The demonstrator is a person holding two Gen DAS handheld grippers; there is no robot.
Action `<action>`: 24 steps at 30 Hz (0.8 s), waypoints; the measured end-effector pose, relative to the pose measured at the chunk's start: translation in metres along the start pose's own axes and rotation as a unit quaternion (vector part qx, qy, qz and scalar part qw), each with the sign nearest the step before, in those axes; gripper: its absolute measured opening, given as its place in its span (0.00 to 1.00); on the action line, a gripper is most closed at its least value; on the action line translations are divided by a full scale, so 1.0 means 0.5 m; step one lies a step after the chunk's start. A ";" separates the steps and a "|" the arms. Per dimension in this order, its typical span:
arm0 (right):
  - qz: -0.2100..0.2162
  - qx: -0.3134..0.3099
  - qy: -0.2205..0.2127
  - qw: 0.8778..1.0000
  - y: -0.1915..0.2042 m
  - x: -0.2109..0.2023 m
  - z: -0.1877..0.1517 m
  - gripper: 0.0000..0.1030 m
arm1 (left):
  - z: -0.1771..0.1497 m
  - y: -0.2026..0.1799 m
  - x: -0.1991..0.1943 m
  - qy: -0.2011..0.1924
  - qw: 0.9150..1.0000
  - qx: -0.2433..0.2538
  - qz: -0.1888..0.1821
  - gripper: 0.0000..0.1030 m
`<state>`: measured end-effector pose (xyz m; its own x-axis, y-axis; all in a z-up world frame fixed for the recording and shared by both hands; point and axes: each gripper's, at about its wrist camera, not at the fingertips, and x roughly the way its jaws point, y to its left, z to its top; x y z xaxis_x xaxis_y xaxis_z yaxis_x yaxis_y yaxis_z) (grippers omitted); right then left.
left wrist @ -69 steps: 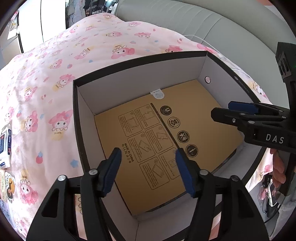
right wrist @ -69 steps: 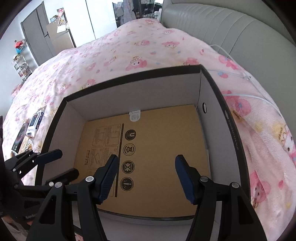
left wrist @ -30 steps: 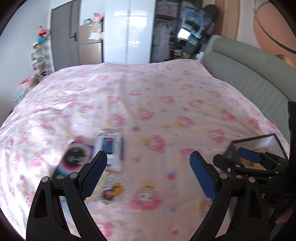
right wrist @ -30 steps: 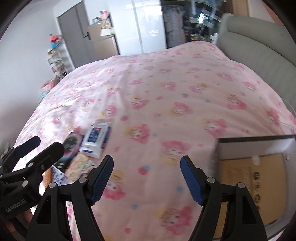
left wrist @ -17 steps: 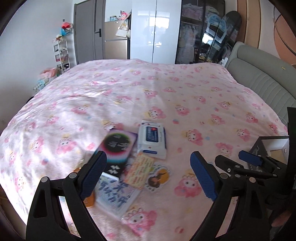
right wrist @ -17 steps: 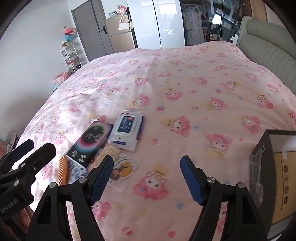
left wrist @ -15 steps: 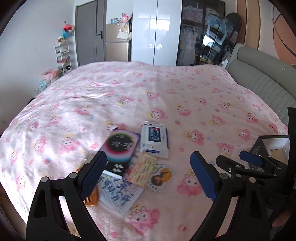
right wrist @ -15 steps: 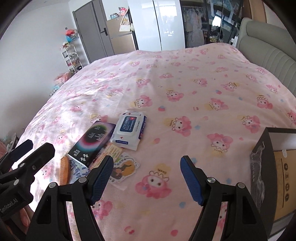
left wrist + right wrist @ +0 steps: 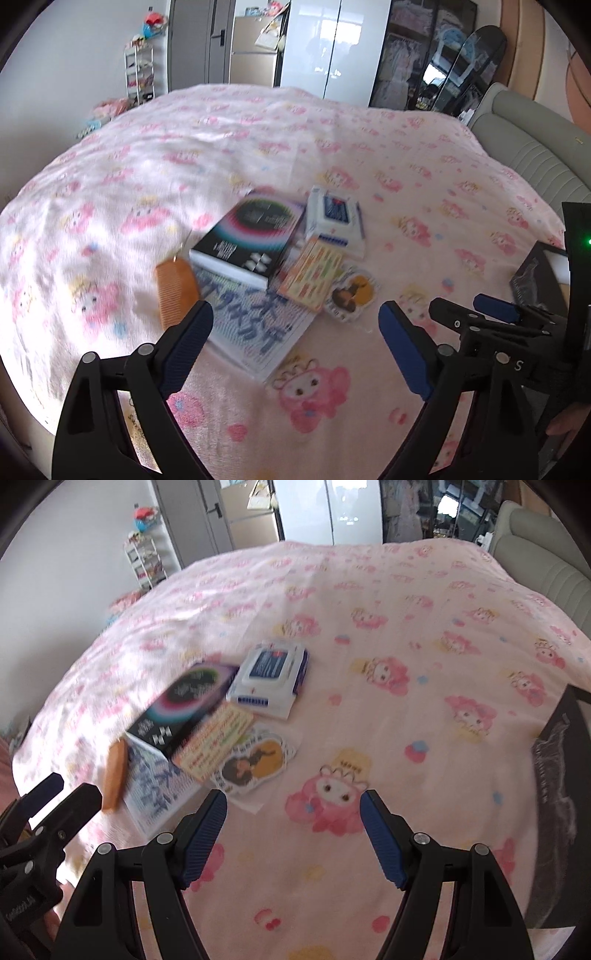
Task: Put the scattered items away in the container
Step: 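Move the left tool toward the printed card and sticker sheet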
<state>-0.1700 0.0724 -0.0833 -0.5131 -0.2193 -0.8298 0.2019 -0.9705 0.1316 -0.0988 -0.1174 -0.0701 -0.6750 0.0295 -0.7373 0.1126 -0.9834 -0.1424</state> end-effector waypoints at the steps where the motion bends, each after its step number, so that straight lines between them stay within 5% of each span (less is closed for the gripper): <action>1: 0.000 -0.002 0.006 1.000 0.004 0.013 -0.004 0.70 | -0.007 0.007 0.010 0.005 1.000 -0.002 -0.001 0.84; 6: 0.012 -0.014 0.033 0.999 0.023 0.066 -0.022 0.70 | -0.032 0.037 0.052 0.026 0.999 -0.015 -0.010 0.74; 11: 0.034 -0.025 0.053 0.998 0.036 0.102 -0.032 0.67 | -0.037 0.048 0.103 0.050 0.998 -0.025 -0.027 0.54; 17: 0.039 -0.023 0.077 0.996 0.024 0.147 -0.038 0.47 | -0.018 0.038 0.182 0.071 0.995 -0.038 -0.056 0.52; 24: 0.061 0.001 0.095 0.994 0.003 0.200 -0.029 0.45 | 0.004 0.034 0.251 0.084 0.992 -0.051 -0.074 0.52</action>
